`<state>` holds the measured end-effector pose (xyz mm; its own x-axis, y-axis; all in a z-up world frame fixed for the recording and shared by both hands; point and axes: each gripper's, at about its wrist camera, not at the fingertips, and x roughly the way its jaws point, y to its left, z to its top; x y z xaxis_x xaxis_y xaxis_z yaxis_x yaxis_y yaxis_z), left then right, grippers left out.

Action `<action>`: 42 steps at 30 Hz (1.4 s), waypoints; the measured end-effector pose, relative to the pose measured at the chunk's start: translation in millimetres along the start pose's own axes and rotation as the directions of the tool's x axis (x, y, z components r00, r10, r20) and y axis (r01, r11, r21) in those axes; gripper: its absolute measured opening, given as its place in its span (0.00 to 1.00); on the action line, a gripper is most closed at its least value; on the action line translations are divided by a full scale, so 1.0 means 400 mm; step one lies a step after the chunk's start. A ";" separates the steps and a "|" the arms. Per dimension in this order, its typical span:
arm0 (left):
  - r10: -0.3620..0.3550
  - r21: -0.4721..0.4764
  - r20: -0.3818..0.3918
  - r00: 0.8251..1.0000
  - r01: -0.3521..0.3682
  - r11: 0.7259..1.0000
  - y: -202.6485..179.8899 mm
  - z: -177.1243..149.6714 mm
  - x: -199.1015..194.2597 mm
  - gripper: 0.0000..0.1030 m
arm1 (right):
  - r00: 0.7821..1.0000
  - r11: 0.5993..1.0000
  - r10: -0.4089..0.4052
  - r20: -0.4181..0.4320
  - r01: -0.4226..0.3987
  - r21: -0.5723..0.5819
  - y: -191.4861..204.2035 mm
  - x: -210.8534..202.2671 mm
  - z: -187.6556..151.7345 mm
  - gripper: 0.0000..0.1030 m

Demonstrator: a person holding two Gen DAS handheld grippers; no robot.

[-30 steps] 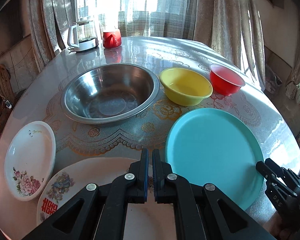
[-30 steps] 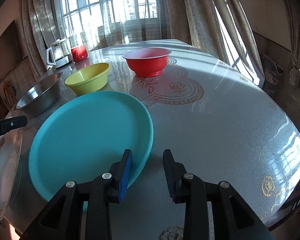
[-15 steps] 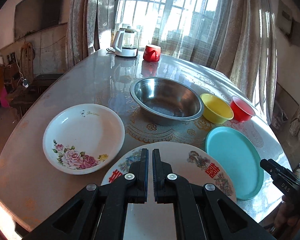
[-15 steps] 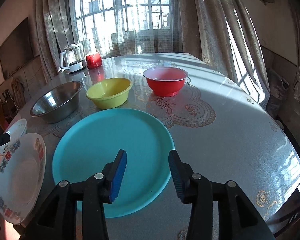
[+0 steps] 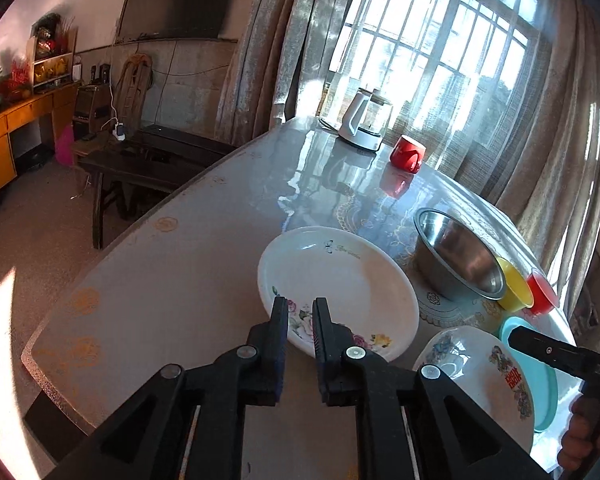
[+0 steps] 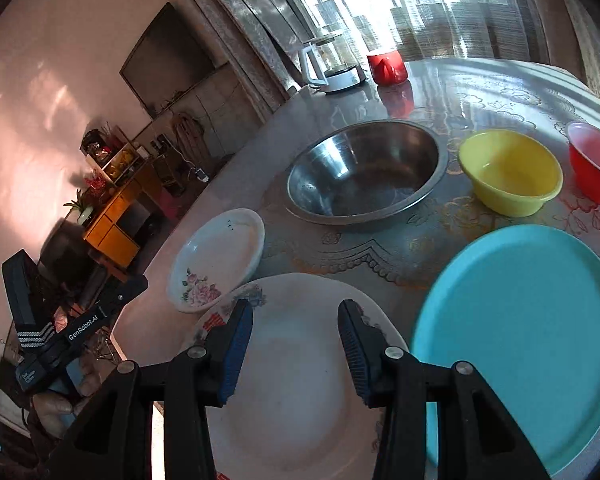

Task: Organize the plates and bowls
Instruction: 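Grasp the rim of the small rose-print white plate with the right tool, then carry the rose-print plate with the right tool onto the teal plate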

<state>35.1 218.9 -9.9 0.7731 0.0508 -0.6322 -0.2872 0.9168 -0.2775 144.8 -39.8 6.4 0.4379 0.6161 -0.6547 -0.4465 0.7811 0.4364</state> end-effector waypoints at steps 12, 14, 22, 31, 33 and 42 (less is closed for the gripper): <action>-0.100 -0.108 -0.061 0.993 0.093 0.990 0.097 0.009 0.081 0.14 | 0.984 0.993 -0.096 -0.151 0.084 -0.087 0.079 0.242 0.109 0.44; -0.104 -0.115 -0.073 0.992 0.095 0.989 0.094 0.012 0.099 0.14 | 0.979 0.991 -0.116 -0.167 0.102 -0.092 0.075 0.269 0.114 0.43; -0.123 -0.111 -0.101 0.987 0.111 0.988 0.078 0.017 0.155 0.14 | 0.965 0.984 -0.143 -0.222 0.115 -0.133 0.079 0.333 0.114 0.33; -0.098 -0.065 -0.106 0.990 0.091 0.994 0.067 0.016 0.159 0.17 | 0.969 0.985 -0.120 -0.218 0.089 -0.145 0.095 0.340 0.111 0.21; -0.088 -0.062 -0.098 0.991 0.082 0.995 0.064 0.018 0.151 0.16 | 0.974 0.986 -0.103 -0.203 0.073 -0.150 0.097 0.331 0.112 0.21; -0.117 -0.034 -0.062 0.991 0.115 0.993 0.008 0.048 0.084 0.17 | 0.991 0.996 -0.040 -0.128 0.029 -0.082 0.069 0.239 0.124 0.21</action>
<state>71.1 231.2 -18.4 0.7647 -0.0818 -0.6391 -0.2154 0.9024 -0.3732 212.9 45.4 -13.6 0.3521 0.5667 -0.7449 -0.4960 0.7879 0.3650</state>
